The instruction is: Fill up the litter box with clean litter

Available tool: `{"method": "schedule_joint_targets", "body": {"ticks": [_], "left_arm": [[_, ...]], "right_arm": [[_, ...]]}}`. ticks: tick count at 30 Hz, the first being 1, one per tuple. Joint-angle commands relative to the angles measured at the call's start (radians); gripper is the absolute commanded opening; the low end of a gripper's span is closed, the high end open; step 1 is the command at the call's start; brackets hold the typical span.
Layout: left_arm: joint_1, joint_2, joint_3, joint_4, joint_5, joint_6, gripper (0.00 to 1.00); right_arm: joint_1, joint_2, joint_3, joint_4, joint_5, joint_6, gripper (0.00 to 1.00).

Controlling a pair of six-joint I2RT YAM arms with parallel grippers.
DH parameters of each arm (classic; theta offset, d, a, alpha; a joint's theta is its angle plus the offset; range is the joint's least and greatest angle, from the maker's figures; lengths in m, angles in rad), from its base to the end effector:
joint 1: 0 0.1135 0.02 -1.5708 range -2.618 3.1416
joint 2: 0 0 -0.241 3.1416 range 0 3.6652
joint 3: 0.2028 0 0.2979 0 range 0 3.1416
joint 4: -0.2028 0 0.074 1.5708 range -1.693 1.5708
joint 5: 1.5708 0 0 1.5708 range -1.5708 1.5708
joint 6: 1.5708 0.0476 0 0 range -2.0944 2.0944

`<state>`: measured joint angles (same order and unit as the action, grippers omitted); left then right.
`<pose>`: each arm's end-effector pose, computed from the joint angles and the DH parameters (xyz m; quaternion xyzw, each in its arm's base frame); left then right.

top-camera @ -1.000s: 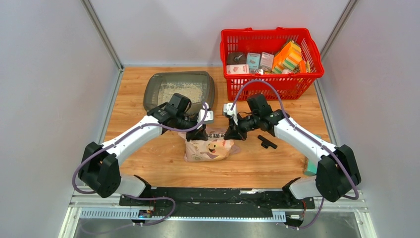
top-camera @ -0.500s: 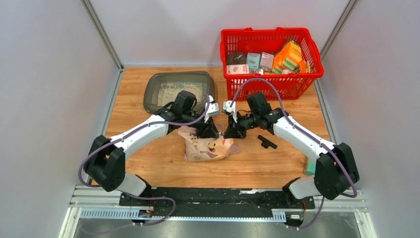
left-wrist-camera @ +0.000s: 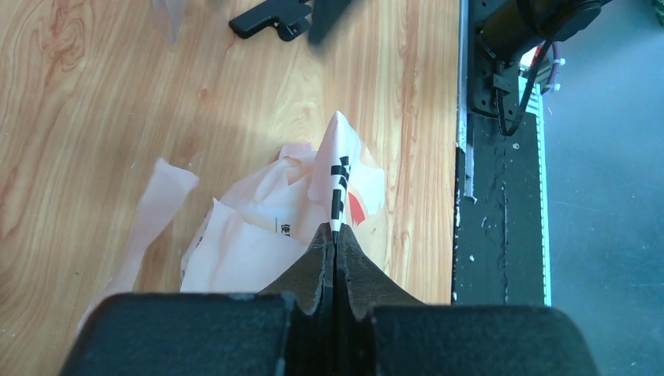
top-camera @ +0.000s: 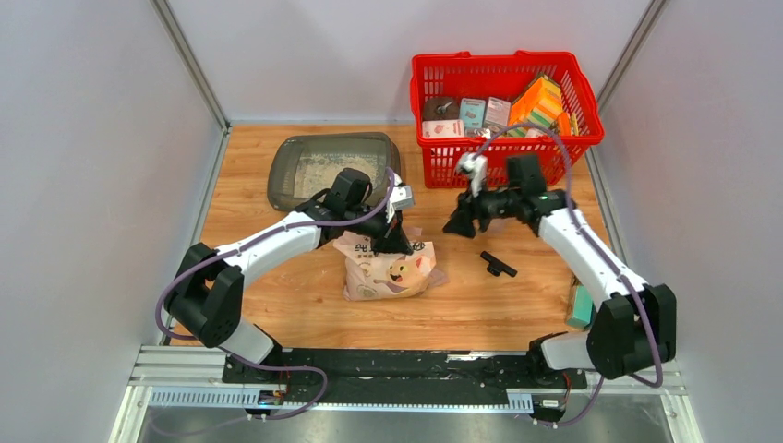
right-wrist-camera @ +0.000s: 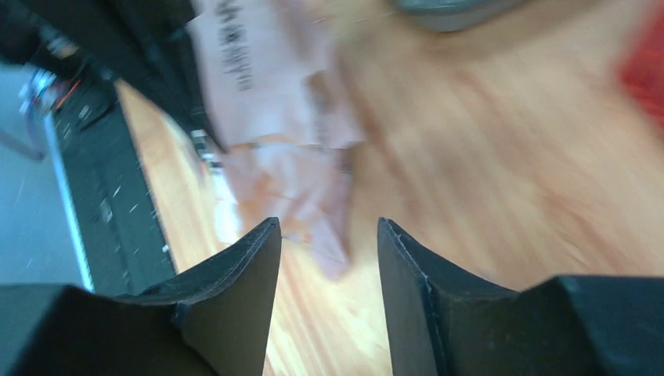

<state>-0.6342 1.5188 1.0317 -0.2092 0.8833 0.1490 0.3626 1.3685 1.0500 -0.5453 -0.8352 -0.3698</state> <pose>0.2790 -0.2509 0.2038 0.4799 0.6879 -0.4678 0.2786 0.3019 0.1523 0.2346 -0.4381 0.7504 0.3793 0.3178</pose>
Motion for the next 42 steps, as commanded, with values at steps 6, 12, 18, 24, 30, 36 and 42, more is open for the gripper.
{"method": "schedule_joint_targets", "body": {"ticks": [6,12,18,24,30,36,42], "left_arm": [[-0.01,0.026,0.036,0.097,0.025,-0.068,0.0],[-0.012,0.035,0.053,0.093,0.026,-0.081,0.0],[-0.012,0.053,0.067,0.082,0.023,-0.088,0.0],[-0.01,0.09,0.108,0.073,0.022,-0.094,0.0],[-0.012,0.104,0.13,0.06,0.023,-0.095,0.0],[-0.012,0.104,0.131,0.051,0.019,-0.091,0.0],[-0.01,0.104,0.13,0.047,0.016,-0.092,0.0]], "right_arm": [[-0.237,-0.193,-0.002,-0.344,0.091,-0.263,0.54],[-0.232,-0.302,-0.265,-0.29,0.454,-0.507,0.53],[-0.209,-0.433,-0.433,-0.102,0.594,-0.593,0.47],[-0.123,-0.424,-0.495,0.007,0.633,-0.574,0.44],[-0.03,-0.342,-0.528,0.094,0.676,-0.54,0.41],[0.007,-0.336,-0.587,0.168,0.737,-0.543,0.39],[0.013,-0.315,-0.643,0.274,0.777,-0.551,0.3]]}}
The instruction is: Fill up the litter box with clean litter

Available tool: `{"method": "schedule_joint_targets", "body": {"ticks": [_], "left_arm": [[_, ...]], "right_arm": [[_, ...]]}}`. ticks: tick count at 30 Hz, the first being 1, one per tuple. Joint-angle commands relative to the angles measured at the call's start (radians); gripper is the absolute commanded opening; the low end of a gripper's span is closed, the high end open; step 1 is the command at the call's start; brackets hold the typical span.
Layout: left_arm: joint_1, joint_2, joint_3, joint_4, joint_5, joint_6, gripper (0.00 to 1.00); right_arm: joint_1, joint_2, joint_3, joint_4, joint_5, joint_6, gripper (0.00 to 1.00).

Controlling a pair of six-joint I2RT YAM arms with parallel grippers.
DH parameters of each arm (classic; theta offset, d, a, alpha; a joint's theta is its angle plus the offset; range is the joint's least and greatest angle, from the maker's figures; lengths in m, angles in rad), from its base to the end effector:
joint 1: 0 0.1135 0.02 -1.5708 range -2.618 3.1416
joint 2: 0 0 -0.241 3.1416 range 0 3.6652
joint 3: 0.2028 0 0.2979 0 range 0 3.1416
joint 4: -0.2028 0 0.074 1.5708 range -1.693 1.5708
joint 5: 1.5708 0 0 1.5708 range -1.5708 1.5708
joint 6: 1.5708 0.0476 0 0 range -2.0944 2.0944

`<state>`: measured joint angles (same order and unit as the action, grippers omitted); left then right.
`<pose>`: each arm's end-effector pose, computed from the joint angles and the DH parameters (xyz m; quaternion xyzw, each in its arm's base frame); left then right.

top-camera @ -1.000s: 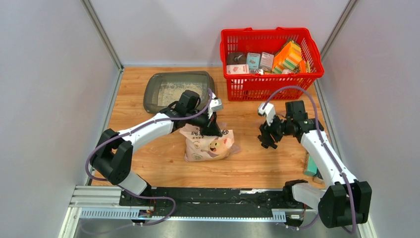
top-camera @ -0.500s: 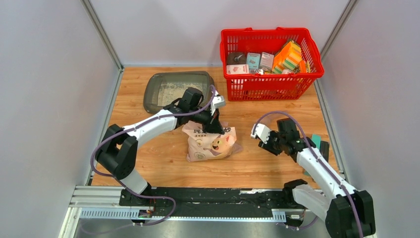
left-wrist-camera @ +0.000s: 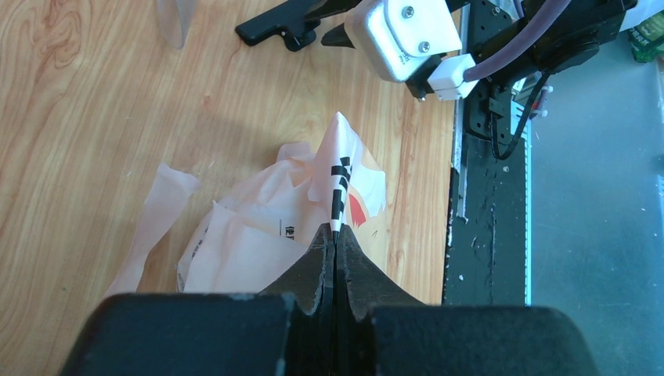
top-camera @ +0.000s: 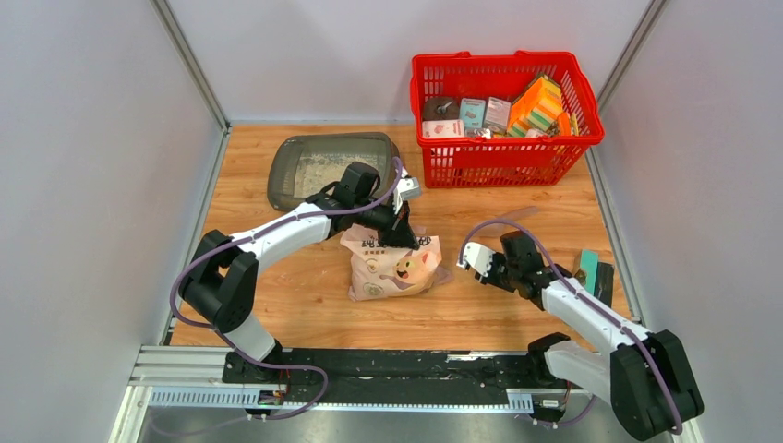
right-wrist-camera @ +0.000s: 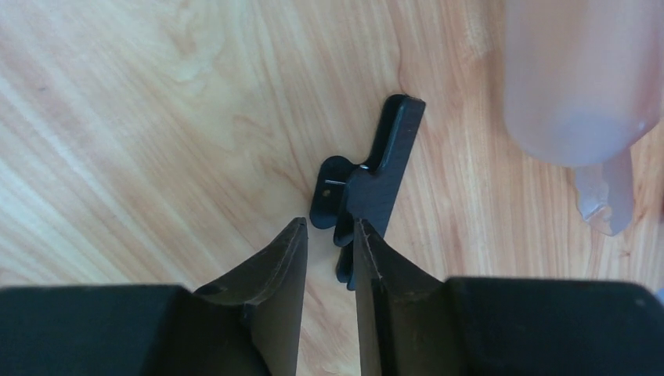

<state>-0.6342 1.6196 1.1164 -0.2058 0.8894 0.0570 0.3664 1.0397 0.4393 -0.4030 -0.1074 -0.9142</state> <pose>0.2965 -0.2640 0.1984 0.4469 0.7108 -0.4820 0.2502 0.2202 0.0900 0.1036 -0.5848 0.7598 -0.0260 0.2830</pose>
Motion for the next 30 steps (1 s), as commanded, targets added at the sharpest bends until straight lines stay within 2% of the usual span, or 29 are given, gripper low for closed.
{"method": "schedule_joint_targets", "body": {"ticks": [1,3,6,7,8,10,13,14,19,20,23,27,30], "left_arm": [[-0.012,0.003,0.045,0.04,0.01,-0.002,0.0],[-0.012,0.0,0.043,0.04,0.011,0.0,0.0],[-0.012,-0.003,0.04,0.037,0.011,0.003,0.0],[-0.01,-0.003,0.04,0.031,0.013,0.004,0.0],[-0.012,-0.003,0.04,0.029,0.013,0.007,0.0],[-0.012,-0.007,0.042,0.022,0.011,0.012,0.0],[-0.012,-0.012,0.048,-0.004,0.013,0.038,0.0],[-0.012,-0.013,0.048,-0.01,0.013,0.053,0.0],[-0.012,-0.018,0.06,-0.069,0.023,0.112,0.0],[-0.012,-0.017,0.063,-0.084,0.028,0.141,0.0],[-0.012,-0.012,0.085,-0.148,0.048,0.208,0.0],[-0.012,-0.023,0.092,-0.196,0.057,0.288,0.0],[-0.012,-0.03,0.085,-0.205,0.057,0.319,0.0]], "right_arm": [[0.011,0.022,-0.051,0.151,0.064,-0.008,0.27],[0.011,0.023,-0.066,0.203,0.075,-0.009,0.25],[0.011,0.022,-0.07,0.21,0.083,-0.008,0.11],[0.011,0.013,-0.065,0.204,0.086,-0.008,0.03],[0.011,0.008,-0.054,0.176,0.089,-0.008,0.0],[0.009,-0.012,-0.022,0.117,0.106,0.004,0.0],[-0.009,-0.075,0.099,-0.118,0.097,0.092,0.0],[-0.023,-0.108,0.148,-0.275,0.007,0.139,0.0],[-0.053,-0.184,0.377,-0.555,-0.291,0.227,0.0],[-0.052,-0.185,0.4,-0.616,-0.414,0.216,0.0],[-0.053,-0.126,0.495,-0.736,-0.6,0.149,0.0],[-0.053,0.063,0.614,-0.876,-0.707,0.032,0.0],[-0.053,0.103,0.654,-0.818,-0.785,0.078,0.0]]}}
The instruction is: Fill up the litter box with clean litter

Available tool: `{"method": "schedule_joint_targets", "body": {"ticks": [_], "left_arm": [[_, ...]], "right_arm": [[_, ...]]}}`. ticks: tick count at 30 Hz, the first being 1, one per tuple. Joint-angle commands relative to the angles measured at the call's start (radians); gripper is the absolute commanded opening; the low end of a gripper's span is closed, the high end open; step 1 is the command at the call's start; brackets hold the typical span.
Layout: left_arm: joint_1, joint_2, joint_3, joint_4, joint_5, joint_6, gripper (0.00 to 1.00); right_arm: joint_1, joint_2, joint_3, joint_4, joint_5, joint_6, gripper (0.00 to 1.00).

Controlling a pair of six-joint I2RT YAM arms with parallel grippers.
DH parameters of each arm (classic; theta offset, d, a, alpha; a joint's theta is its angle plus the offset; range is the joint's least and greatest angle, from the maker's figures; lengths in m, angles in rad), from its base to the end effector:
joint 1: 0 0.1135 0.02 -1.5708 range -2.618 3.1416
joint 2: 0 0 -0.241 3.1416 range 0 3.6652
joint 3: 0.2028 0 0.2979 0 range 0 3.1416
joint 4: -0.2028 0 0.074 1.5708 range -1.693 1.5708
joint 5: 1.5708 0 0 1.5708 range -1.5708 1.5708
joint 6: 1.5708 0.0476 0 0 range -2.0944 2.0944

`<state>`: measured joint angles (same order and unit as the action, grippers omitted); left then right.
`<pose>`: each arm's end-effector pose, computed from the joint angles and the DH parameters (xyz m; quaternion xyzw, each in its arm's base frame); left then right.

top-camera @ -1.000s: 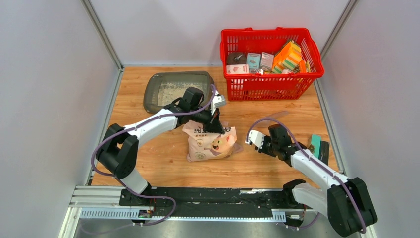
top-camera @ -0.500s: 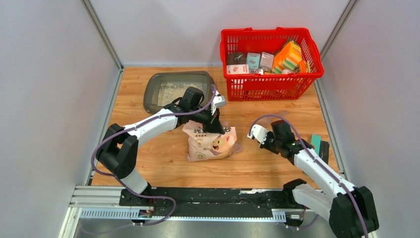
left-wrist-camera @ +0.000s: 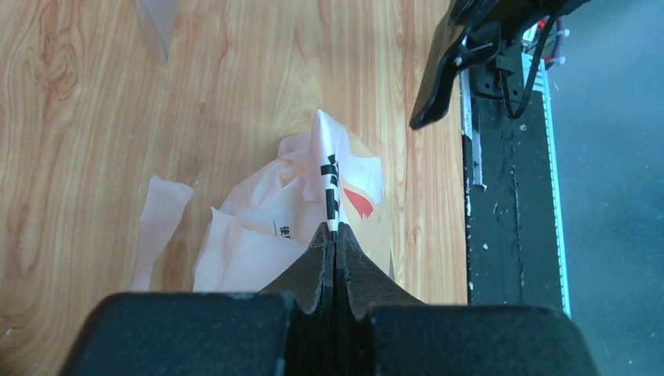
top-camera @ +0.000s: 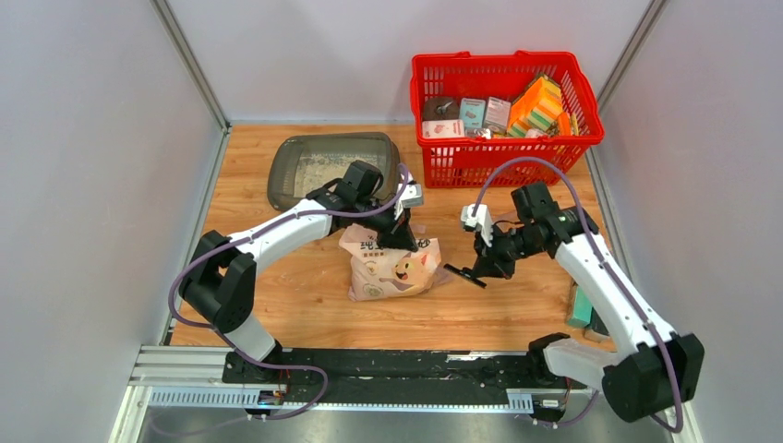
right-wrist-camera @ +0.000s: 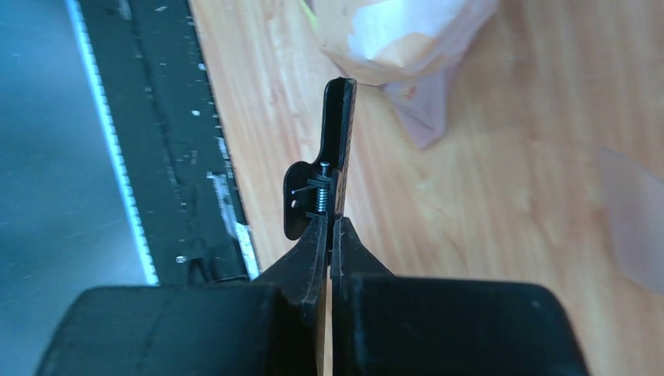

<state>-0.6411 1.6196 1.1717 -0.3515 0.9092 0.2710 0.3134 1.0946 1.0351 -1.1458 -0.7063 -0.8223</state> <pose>0.2923 -0.2650 0.2079 0.5149 0.6746 -0.4621 0.2574 0.2224 0.1045 0.2673 -0.5492 0.7441 0.2862 0.2506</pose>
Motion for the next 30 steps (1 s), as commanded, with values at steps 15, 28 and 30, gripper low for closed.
{"method": "schedule_joint_targets", "body": {"ticks": [15,28,30], "left_arm": [[-0.005,-0.032,0.026,-0.075,0.088,0.149,0.0],[-0.008,0.019,0.123,-0.239,0.135,0.273,0.23],[-0.008,0.025,0.128,-0.244,0.14,0.278,0.25]], "right_arm": [[0.018,0.297,0.198,0.05,-0.208,0.078,0.0],[0.019,0.415,0.261,0.144,-0.242,0.144,0.0],[0.018,0.416,0.267,0.152,-0.265,0.163,0.0]]}}
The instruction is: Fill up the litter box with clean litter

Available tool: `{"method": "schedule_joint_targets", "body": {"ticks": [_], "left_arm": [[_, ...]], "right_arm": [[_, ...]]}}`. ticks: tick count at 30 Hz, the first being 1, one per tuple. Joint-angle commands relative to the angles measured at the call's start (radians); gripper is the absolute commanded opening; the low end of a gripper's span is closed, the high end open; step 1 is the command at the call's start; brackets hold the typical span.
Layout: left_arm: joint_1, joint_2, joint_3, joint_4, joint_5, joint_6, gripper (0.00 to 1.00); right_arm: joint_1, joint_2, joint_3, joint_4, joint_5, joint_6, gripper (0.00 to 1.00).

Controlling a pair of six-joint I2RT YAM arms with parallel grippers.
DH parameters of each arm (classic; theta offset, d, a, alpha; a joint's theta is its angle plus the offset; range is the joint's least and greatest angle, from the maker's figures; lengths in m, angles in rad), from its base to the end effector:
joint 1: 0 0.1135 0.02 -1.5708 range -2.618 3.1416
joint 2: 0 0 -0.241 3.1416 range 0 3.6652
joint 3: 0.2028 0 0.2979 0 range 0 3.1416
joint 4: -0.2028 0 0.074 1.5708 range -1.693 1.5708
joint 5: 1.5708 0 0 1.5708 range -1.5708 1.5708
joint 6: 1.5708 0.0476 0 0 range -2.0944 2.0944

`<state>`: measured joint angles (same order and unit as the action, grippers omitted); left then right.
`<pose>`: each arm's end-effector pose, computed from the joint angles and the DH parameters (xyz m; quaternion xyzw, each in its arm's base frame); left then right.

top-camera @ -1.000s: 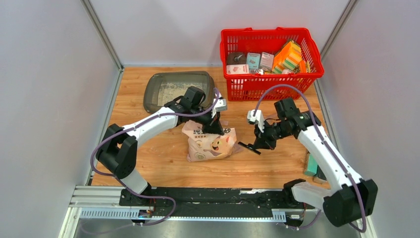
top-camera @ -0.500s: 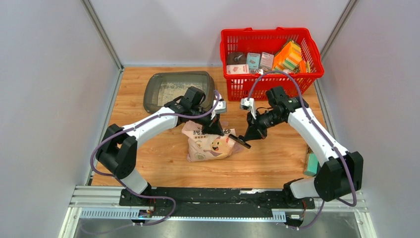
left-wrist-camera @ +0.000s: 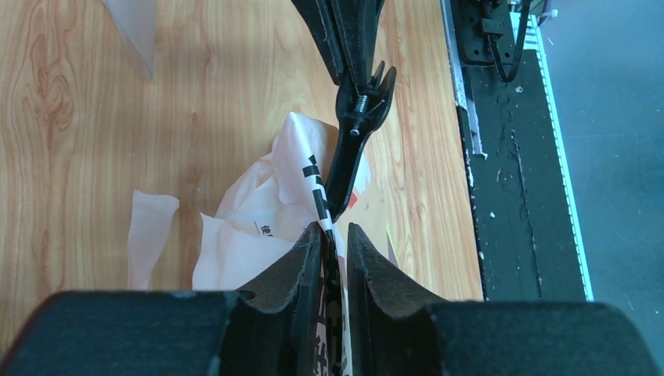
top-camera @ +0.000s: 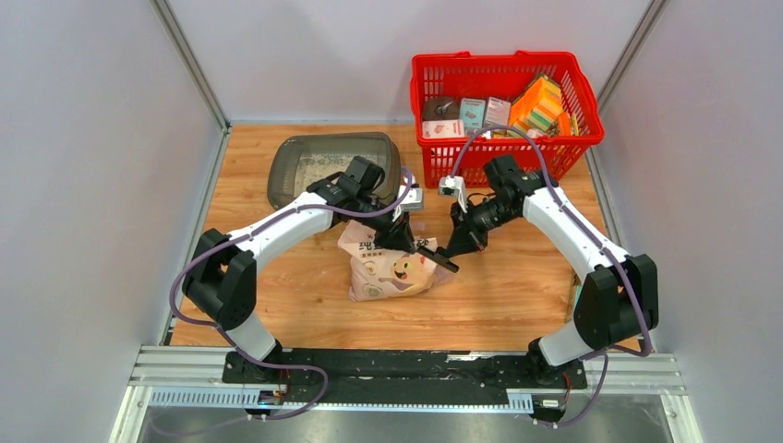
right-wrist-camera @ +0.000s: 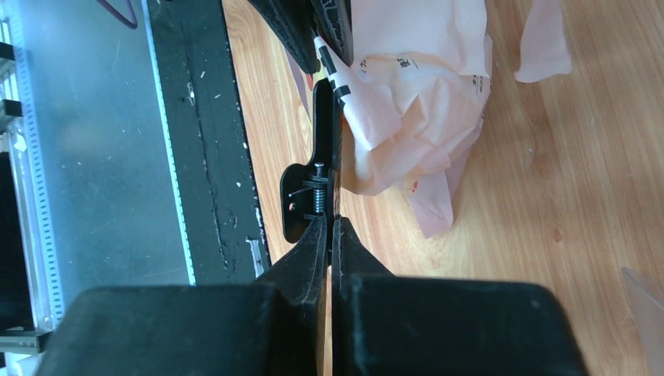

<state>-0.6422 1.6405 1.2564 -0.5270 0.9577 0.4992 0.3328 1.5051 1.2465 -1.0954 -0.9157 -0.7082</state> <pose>0.2905 -0.2659 0.2201 0.5792 0.6260 -0.4553 0.2556 0.2937 0.1414 0.2368 -0.4850 0.7499 0.4136 0.1773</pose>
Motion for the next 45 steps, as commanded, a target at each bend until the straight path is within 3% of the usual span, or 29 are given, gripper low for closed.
{"method": "schedule_joint_targets", "body": {"ticks": [1,12,16,26,27,28,30,32,35,36,42,45], "left_arm": [[-0.007,0.007,0.044,-0.07,0.098,0.05,0.25],[-0.008,0.047,0.064,-0.051,0.127,0.019,0.31],[-0.008,0.048,0.063,-0.05,0.127,0.013,0.38],[-0.005,0.051,0.064,-0.05,0.134,0.018,0.41],[-0.007,0.053,0.067,-0.051,0.141,0.021,0.36],[-0.007,0.059,0.075,-0.054,0.144,0.025,0.23],[-0.007,0.067,0.087,-0.079,0.145,0.042,0.08],[-0.005,0.067,0.09,-0.087,0.142,0.048,0.02],[-0.004,0.059,0.09,-0.096,0.125,0.058,0.0],[-0.005,0.056,0.093,-0.103,0.112,0.07,0.0],[-0.007,0.03,0.101,-0.126,0.052,0.122,0.0],[-0.007,0.021,0.1,-0.125,0.039,0.128,0.0]], "right_arm": [[-0.001,0.007,0.056,0.107,-0.057,0.059,0.0],[0.005,0.007,0.059,0.178,-0.094,0.147,0.0],[0.006,0.007,0.06,0.177,-0.101,0.151,0.0],[0.003,0.003,0.051,0.189,-0.109,0.161,0.0],[0.003,0.001,0.05,0.192,-0.112,0.167,0.0],[0.003,0.001,0.048,0.201,-0.115,0.174,0.0],[0.005,0.0,0.041,0.206,-0.111,0.174,0.0],[0.005,-0.009,0.03,0.204,-0.086,0.167,0.01],[-0.006,-0.043,0.002,0.201,-0.049,0.141,0.31],[-0.014,-0.052,-0.002,0.201,-0.035,0.127,0.47],[-0.029,-0.128,0.007,0.197,0.017,0.098,0.81],[-0.005,-0.144,0.002,0.184,-0.011,0.056,0.89]]}}
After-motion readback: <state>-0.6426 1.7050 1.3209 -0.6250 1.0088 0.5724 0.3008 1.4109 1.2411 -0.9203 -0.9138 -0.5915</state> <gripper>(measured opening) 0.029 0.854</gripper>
